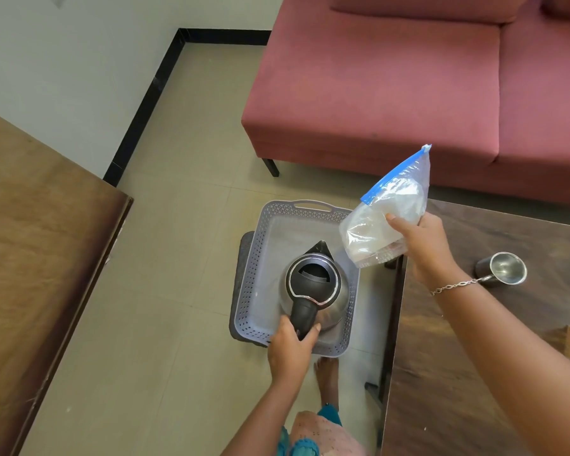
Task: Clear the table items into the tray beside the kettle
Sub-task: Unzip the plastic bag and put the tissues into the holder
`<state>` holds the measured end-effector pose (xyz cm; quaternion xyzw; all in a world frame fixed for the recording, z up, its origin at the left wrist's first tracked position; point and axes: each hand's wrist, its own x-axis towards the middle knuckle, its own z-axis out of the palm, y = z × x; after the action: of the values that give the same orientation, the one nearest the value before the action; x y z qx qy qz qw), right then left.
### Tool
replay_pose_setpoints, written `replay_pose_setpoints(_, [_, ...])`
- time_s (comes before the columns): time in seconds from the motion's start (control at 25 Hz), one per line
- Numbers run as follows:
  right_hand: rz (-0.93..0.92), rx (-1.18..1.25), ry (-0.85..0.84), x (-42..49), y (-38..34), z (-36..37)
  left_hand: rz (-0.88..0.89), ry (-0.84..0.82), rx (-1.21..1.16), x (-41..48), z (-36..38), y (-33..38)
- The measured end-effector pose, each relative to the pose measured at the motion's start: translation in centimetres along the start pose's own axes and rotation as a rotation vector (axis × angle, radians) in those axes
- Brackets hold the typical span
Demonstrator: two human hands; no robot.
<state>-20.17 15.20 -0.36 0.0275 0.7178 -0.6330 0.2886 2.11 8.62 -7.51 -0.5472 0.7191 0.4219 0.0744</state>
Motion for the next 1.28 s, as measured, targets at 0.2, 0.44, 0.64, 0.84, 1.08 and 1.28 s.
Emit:
replay_pose_setpoints(0.2, [-0.014,-0.019,0.001,-0.2,-0.1,-0.4,-0.032,0.0,-0.104,-1.5,1.8,0.6])
replay_pose_setpoints(0.44, [-0.019,-0.055,-0.006,-0.3,-0.1,-0.7,-0.014,-0.035,-0.067,-1.6,1.6,0.2])
replay_pose_setpoints(0.64, [-0.043,-0.072,-0.02,-0.6,-0.2,-1.1,-0.017,-0.103,-0.038,-1.7,1.0,0.0])
replay_pose_setpoints(0.84, [-0.088,-0.075,-0.077,-1.4,-0.7,-3.1,-0.028,0.001,0.013,-3.0,-0.7,1.0])
replay_pose_setpoints(1.08, [-0.105,-0.063,-0.202,-3.5,-0.4,-9.4,0.367,0.425,-0.204,-7.3,0.2,7.5])
replay_pose_setpoints(1.28, [-0.147,-0.071,-0.258,-7.1,-0.4,-17.8,0.518,0.333,-0.377,-13.5,4.4,15.1])
